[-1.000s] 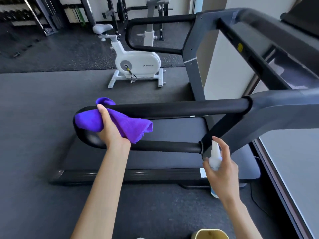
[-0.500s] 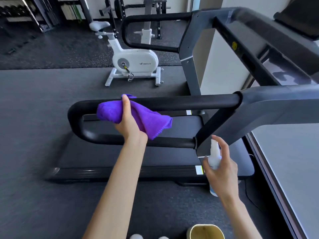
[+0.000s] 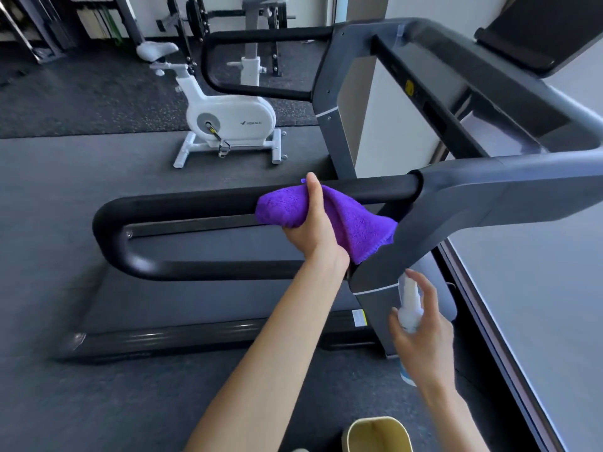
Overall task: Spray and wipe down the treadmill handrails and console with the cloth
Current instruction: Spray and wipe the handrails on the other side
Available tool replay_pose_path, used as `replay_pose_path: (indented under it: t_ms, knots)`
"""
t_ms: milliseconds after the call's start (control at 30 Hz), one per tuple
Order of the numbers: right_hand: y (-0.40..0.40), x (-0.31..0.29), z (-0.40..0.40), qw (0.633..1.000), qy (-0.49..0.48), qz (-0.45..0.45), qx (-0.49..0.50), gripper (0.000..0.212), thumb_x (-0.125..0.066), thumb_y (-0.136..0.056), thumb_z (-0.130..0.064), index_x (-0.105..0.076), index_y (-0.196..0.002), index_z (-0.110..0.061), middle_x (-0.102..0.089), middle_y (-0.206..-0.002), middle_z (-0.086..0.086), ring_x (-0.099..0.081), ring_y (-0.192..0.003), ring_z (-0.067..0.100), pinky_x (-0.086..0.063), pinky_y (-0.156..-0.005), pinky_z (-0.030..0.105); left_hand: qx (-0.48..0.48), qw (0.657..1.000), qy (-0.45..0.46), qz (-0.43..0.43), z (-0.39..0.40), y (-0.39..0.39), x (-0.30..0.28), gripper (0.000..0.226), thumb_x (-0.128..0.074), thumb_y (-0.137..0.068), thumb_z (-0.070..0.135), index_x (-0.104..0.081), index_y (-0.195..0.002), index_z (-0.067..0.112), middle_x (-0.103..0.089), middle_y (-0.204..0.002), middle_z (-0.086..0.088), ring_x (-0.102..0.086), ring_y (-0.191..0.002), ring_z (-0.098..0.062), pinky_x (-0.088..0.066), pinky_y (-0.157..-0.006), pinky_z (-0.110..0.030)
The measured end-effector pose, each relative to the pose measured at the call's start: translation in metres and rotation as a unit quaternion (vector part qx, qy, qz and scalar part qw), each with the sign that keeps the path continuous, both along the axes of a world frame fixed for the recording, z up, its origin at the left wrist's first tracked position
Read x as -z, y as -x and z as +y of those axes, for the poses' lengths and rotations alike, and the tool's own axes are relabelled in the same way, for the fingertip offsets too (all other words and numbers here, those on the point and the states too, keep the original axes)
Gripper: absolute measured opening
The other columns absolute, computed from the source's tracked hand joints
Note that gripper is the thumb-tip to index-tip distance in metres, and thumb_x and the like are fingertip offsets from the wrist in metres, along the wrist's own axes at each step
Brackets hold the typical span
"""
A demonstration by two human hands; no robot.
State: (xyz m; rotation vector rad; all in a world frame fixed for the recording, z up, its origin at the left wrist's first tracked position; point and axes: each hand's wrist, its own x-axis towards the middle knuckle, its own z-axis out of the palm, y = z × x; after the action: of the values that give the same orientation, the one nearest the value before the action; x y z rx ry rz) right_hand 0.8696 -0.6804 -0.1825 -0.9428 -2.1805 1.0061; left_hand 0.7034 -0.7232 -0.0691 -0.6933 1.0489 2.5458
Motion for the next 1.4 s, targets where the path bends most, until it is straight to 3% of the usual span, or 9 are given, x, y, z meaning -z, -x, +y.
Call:
replay_pose_path:
  t_ms: [233,433,567,767,933,1000,1100,1200,1400]
  knots:
    - [0.004,0.003,0.001,1.0,-0.007,0.002,-0.013,0.067,-0.067,-0.082,-0.005,-0.041,-0.13,-0.043,-0.056,-0.071,-0.022,-0.056,-0.071,-0.001,-0.042,-0.059,0.008,-0.167,0.978,0.113,0.046,-0.045,0.036,0.008,0.062,-0.086,-0.068,0.041,-0.057,-0.12,0.019,-0.068,-0.11,0.012,-0.068,-0.095,-0.008,-0.054,-0.093,-0.032]
    - [-0.008,0.001,0.007,1.0,0.004,-0.004,0.014,0.069,-0.068,-0.082,-0.005,-0.041,-0.128,-0.048,-0.056,-0.078,-0.024,-0.058,-0.062,0.006,-0.039,-0.055,0.018,-0.058,0.997,0.057,0.004,0.047,-0.014,-0.002,0.081,-0.087,-0.063,0.045,-0.045,-0.129,0.025,-0.061,-0.111,0.013,-0.063,-0.094,-0.01,-0.048,-0.093,-0.029]
    - [-0.022,-0.001,0.013,0.999,-0.005,-0.007,0.046,0.068,-0.069,-0.08,-0.003,-0.044,-0.128,-0.044,-0.056,-0.074,-0.02,-0.059,-0.066,0.001,-0.036,-0.052,0.014,0.005,0.999,0.039,-0.004,0.081,-0.04,-0.009,0.093,-0.089,-0.061,0.044,-0.033,-0.133,0.029,-0.051,-0.108,0.016,-0.056,-0.093,-0.011,-0.043,-0.098,-0.031]
    - [-0.026,0.0,0.012,0.999,-0.006,-0.016,0.041,0.066,-0.069,-0.081,-0.004,-0.045,-0.129,-0.041,-0.05,-0.059,-0.017,-0.056,-0.062,0.002,-0.038,-0.047,0.013,-0.056,0.996,0.05,0.04,0.041,-0.018,0.009,0.082,-0.092,-0.059,0.035,-0.049,-0.128,0.023,-0.064,-0.119,0.011,-0.065,-0.103,-0.012,-0.049,-0.1,-0.034]
    - [-0.022,0.002,0.008,1.0,0.001,-0.007,0.026,0.066,-0.068,-0.083,-0.004,-0.044,-0.13,-0.043,-0.056,-0.063,-0.014,-0.055,-0.06,0.008,-0.039,-0.05,0.022,-0.122,0.99,0.072,0.025,0.021,0.008,0.008,0.074,-0.09,-0.06,0.04,-0.047,-0.118,0.026,-0.059,-0.1,0.02,-0.062,-0.083,0.001,-0.048,-0.088,-0.022]
    - [-0.022,0.002,0.007,1.0,0.001,-0.006,0.027,0.065,-0.067,-0.083,-0.004,-0.044,-0.13,-0.043,-0.055,-0.065,-0.015,-0.055,-0.061,0.007,-0.038,-0.05,0.021,-0.102,0.993,0.057,0.012,0.03,-0.001,0.002,0.072,-0.09,-0.062,0.038,-0.046,-0.118,0.028,-0.059,-0.1,0.022,-0.061,-0.082,0.005,-0.049,-0.084,-0.019]
    - [-0.018,0.0,0.006,1.0,0.003,-0.007,0.029,0.065,-0.067,-0.082,-0.004,-0.044,-0.129,-0.043,-0.055,-0.065,-0.017,-0.055,-0.059,0.009,-0.038,-0.051,0.02,-0.016,1.0,-0.015,0.005,0.041,-0.016,0.001,0.075,-0.09,-0.064,0.038,-0.052,-0.127,0.023,-0.067,-0.115,0.011,-0.068,-0.099,-0.012,-0.053,-0.095,-0.035]
    - [-0.009,-0.005,0.002,1.0,-0.003,-0.016,0.017,0.065,-0.067,-0.083,-0.006,-0.042,-0.129,-0.044,-0.056,-0.074,-0.022,-0.056,-0.06,0.006,-0.038,-0.054,0.018,0.024,0.999,-0.043,-0.01,0.036,-0.02,0.0,0.072,-0.09,-0.063,0.04,-0.056,-0.124,0.024,-0.07,-0.114,0.008,-0.07,-0.098,-0.016,-0.055,-0.092,-0.04]
    - [0.014,-0.009,-0.015,0.999,-0.015,-0.002,-0.03,0.068,-0.067,-0.082,-0.007,-0.04,-0.128,-0.048,-0.055,-0.068,-0.018,-0.055,-0.064,0.005,-0.038,-0.053,0.018,-0.071,0.996,0.047,0.014,-0.057,0.033,0.007,0.041,-0.085,-0.067,0.046,-0.065,-0.094,0.023,-0.073,-0.096,0.01,-0.071,-0.082,-0.01,-0.06,-0.076,-0.032]
